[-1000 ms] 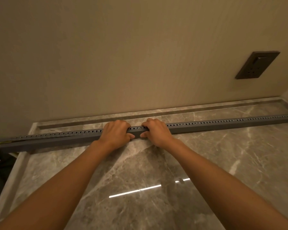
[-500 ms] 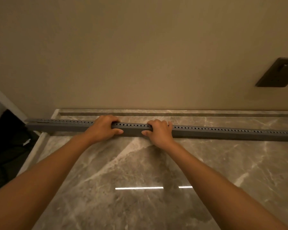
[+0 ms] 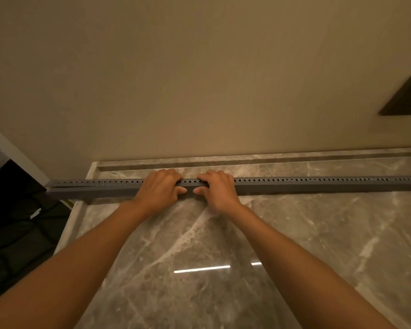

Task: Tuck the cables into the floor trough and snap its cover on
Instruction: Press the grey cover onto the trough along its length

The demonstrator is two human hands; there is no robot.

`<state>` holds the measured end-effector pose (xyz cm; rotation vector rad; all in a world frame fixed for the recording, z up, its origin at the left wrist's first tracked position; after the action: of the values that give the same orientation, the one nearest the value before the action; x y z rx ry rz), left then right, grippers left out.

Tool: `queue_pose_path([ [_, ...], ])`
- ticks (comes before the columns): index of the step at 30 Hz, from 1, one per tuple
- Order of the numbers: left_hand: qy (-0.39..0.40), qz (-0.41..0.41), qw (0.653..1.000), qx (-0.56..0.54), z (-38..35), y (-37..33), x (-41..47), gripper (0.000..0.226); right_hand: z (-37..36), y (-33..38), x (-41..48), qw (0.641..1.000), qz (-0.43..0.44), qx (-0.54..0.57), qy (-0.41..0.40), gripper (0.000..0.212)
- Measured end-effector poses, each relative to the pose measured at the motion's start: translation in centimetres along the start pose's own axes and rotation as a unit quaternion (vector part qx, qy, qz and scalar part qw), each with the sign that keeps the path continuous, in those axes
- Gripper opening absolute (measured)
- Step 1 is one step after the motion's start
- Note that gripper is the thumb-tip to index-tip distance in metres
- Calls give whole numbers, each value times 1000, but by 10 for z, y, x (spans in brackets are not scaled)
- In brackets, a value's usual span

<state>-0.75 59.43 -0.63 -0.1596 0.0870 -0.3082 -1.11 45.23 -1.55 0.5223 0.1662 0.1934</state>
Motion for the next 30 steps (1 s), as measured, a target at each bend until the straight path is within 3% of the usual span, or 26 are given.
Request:
queue_pose_path([
  [15,38,-8,994,-106,17,59,-16,24,-3,30,-1,996,-37,-77,3,26],
  [30,8,-22,1000,-7,12,66,-27,26,-26,70,4,995,12,-98,6,22],
])
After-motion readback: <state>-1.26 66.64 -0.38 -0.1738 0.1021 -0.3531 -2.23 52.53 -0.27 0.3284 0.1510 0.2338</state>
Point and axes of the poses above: each hand's wrist, its own x-axis towards the middle knuckle, its own z-axis out of the back of the hand, y = z × x, the point moved 1 cm from there along x, towards the middle knuckle, and after that the axes turned 4 degrees about y, right-handed, at the moved point
